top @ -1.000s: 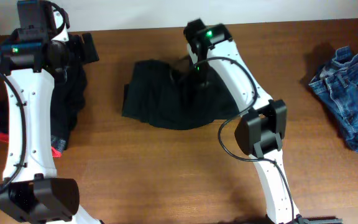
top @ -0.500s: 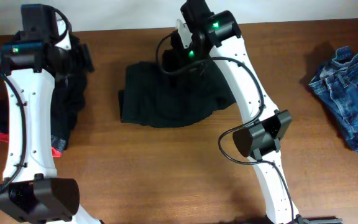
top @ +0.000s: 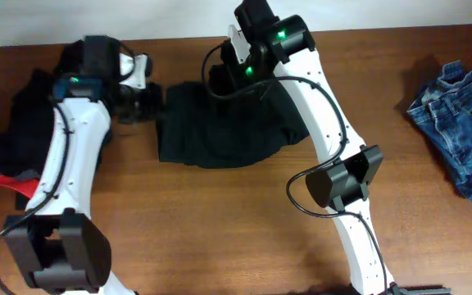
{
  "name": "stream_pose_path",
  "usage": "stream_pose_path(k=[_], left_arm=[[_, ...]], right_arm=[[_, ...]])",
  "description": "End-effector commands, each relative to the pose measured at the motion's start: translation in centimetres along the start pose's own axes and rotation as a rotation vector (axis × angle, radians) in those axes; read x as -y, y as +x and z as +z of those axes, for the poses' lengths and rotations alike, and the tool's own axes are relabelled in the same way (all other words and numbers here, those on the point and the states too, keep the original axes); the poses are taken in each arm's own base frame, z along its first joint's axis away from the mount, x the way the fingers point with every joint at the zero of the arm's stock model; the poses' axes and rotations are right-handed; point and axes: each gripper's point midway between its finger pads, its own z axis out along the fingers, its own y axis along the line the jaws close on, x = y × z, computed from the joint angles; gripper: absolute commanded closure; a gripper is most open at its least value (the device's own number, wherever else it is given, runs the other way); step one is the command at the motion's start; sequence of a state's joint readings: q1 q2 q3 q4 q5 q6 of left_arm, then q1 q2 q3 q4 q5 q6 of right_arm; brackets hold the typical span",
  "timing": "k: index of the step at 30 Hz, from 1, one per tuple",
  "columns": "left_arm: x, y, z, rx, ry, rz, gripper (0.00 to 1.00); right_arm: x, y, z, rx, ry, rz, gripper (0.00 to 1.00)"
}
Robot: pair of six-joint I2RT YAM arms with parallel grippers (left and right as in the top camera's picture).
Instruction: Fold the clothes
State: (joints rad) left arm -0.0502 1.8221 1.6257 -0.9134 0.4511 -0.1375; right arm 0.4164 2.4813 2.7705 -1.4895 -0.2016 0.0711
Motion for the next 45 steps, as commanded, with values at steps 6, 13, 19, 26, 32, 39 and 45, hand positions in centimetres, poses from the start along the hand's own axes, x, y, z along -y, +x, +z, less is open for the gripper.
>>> stream_pose_path(k=[6,13,19,26,32,39,45], left_arm=[[-0.6,2.8,5.2,0.005,0.113,-0.008,0.99],[-3.5,4.6,7.5,0.008,0.021,-0.017,0.99],[-5.8,6.2,9.7,-0.035,-0.043,-0.066,0.99],[-7.5,7.9,12.7,-0.097,-0.055,-0.136,0.99],[-7.6,8.0,12.9,-0.100,-0.056,-0.137,0.99],[-7.7,8.0,12.9,-0.099,-0.057,-0.140,0.99],[-7.6,8.2,12.9,-0.106,-0.049,-0.146,0.76]], right_arm=[[-0.7,-0.8,-2.7,0.056,-0.034,-0.002,0.96],[-1.6,-0.8,-2.7,0.057,-0.086,0.008,0.96],[-2.9,-1.2,-2.7,0.072,-0.122,-0.012,0.96],[-6.5,-2.1,-2.4,0.121,-0.170,-0.073,0.96],[-8.8,-4.0,-2.6,0.198,-0.205,-0.021,0.96],[-11.6,-5.0,-2.7,0.252,-0.235,-0.027,0.96],[-11.5,-4.9,-2.5,0.250,-0.217,-0.011,0.96]])
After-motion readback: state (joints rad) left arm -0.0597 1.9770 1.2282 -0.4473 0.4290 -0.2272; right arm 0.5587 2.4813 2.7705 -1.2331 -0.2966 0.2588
